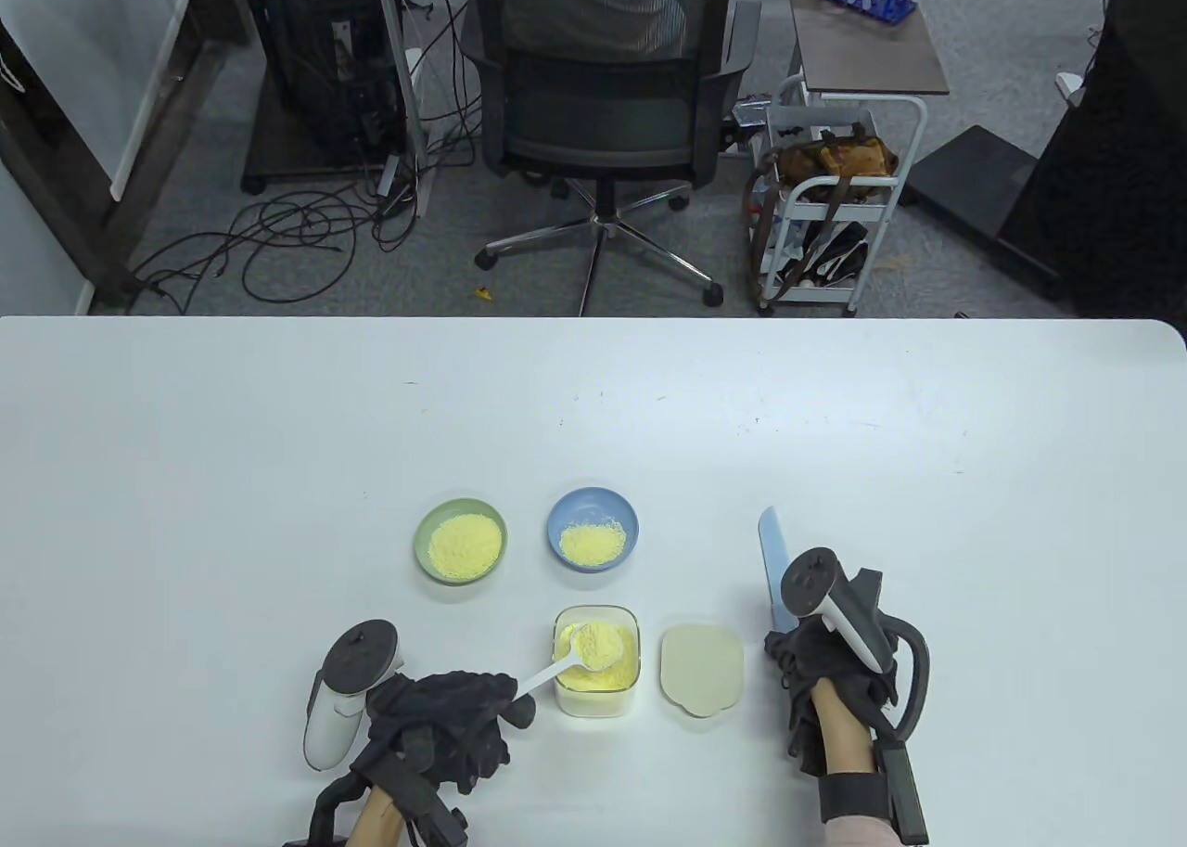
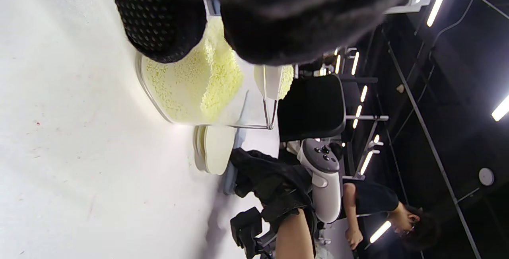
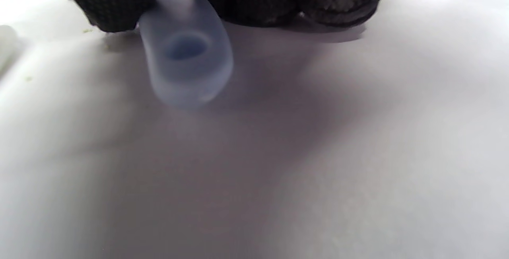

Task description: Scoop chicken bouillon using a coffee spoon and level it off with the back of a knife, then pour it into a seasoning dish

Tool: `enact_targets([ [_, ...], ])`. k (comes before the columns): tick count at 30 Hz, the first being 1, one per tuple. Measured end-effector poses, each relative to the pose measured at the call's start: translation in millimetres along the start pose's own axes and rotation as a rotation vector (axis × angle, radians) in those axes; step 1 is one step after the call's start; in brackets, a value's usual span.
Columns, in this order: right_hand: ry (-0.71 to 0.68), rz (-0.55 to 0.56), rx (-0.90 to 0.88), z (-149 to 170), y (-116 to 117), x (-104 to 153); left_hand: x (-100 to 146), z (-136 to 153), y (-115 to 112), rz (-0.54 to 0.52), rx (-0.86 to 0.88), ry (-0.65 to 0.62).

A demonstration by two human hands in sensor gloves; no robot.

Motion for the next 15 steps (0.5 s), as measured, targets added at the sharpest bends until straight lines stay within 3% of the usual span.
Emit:
enact_targets([
  [5,-0.022,0.016,-0.003,-3,1,-1,0,0,0,0.002,0.007,-0.005],
  [10,-0.105,0.032,-0.233,10,-3,-3,1,1,-1,0.010,0.003,-0.003],
  [12,-0.214,0.016,-0.346,7,-9,3,1,1,-2,0.012,-0.001,0.001],
  [15,-0.395,0.019,-0.363,-10,-21,24,1,2,-1,0.002,-0.001,0.001],
])
Point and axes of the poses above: the tracker on the back of each hand, its own z axis roughly to the little-finger side, its own x axis roughly from the fingertips to the wrist, y = z × x, the point moved 3 cm from there along -x, roughly from the wrist to the fingertips, and after that the axes turned 9 degrees about x, right-handed, at the moved point
